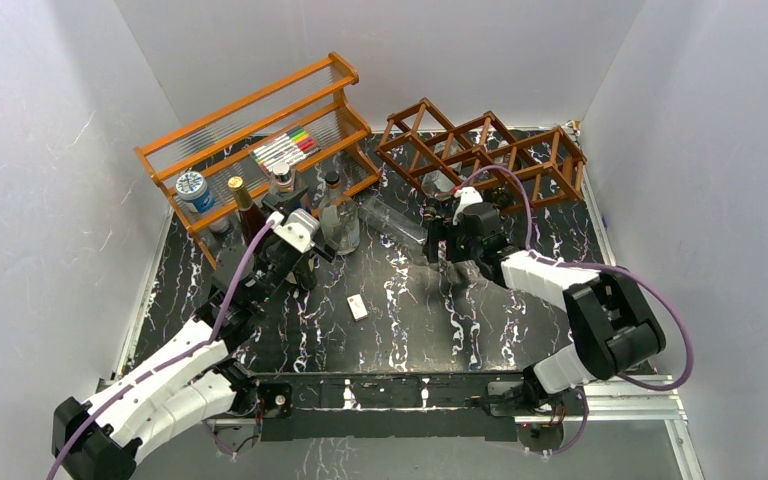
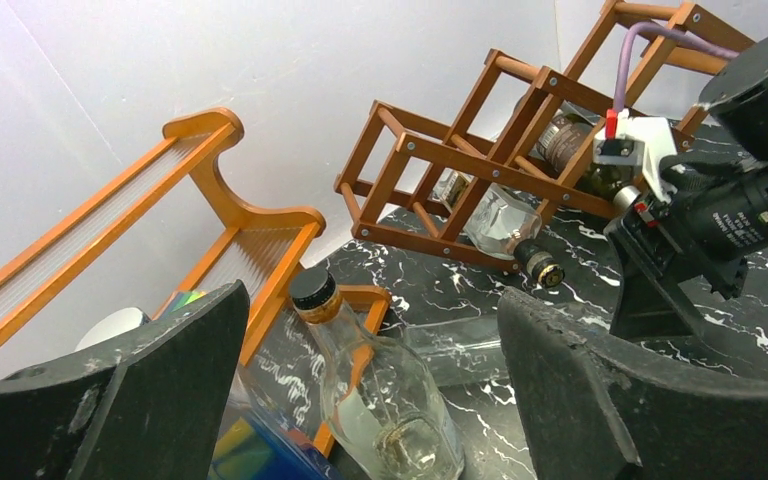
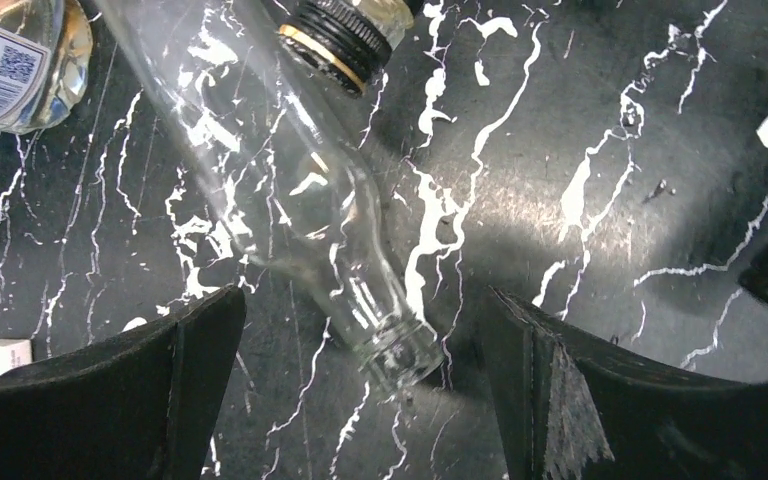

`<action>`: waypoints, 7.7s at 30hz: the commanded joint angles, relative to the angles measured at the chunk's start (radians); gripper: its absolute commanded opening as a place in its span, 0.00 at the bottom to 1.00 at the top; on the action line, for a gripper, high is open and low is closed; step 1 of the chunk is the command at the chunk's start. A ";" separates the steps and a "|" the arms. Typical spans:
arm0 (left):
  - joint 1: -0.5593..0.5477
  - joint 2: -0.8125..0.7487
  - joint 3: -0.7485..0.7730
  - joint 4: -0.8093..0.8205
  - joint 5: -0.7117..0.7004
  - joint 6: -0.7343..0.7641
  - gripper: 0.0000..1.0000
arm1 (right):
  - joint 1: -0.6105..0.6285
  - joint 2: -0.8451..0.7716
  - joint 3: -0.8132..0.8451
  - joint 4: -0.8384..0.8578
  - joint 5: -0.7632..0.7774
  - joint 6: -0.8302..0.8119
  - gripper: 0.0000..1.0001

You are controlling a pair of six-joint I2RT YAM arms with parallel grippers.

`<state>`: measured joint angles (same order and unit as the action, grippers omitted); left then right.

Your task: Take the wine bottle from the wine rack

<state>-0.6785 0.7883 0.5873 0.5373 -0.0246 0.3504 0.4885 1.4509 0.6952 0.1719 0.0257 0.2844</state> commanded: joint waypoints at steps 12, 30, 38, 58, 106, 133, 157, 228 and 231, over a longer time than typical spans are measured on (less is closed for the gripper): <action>-0.011 -0.040 0.007 0.066 -0.022 0.033 0.95 | -0.049 0.150 -0.057 0.249 -0.357 0.005 0.71; -0.013 0.159 0.443 -0.376 -0.090 -0.443 0.98 | -0.036 -0.048 -0.152 0.151 -0.545 0.202 0.14; -0.013 0.158 0.400 -0.489 -0.002 -0.707 0.98 | -0.036 -0.214 -0.196 -0.062 -0.581 0.225 0.00; -0.271 0.407 0.469 -0.632 0.236 -0.051 0.98 | -0.035 -0.477 -0.069 -0.529 -0.593 0.211 0.00; -0.608 0.687 0.274 -0.113 -0.399 0.368 0.09 | -0.035 -0.493 0.422 -0.966 -0.398 0.156 0.91; -0.319 0.268 0.233 -0.386 -0.690 -0.451 0.00 | -0.037 -0.540 0.522 -0.791 -0.154 0.213 0.98; -0.276 0.351 0.119 -0.327 -0.864 -0.633 0.16 | -0.036 -0.544 0.430 -0.747 -0.200 0.252 0.98; -0.228 0.085 0.135 0.026 -0.371 0.235 0.98 | 0.031 0.416 0.306 0.289 0.491 0.561 0.70; -0.229 0.078 0.133 0.030 -0.374 0.241 0.98 | 0.032 0.411 0.288 0.326 0.500 0.561 0.60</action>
<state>-0.9089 0.8917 0.7273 0.4931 -0.3695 0.5591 0.5274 1.8633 0.9607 0.4103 0.4397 0.8276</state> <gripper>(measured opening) 0.981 0.631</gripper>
